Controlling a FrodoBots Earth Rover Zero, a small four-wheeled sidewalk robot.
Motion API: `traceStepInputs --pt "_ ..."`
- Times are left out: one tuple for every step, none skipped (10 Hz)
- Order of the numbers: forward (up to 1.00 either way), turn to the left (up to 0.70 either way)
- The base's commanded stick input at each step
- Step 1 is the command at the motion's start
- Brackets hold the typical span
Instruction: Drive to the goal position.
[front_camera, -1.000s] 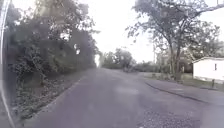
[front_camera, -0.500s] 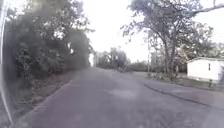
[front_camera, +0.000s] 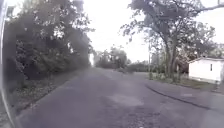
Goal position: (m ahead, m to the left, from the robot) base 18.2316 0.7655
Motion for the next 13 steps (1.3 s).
traceStepInputs --pt "0.7 0.0" --pt "0.7 0.0" --pt "0.7 0.0" --pt "0.7 0.01" --pt "0.7 0.02" --pt "0.7 0.03" --pt "0.7 0.03" --pt "0.7 0.02" --pt "0.7 0.01" --pt "0.7 0.0" --pt "0.7 0.0" --pt "0.7 0.0" --pt "0.7 0.0"
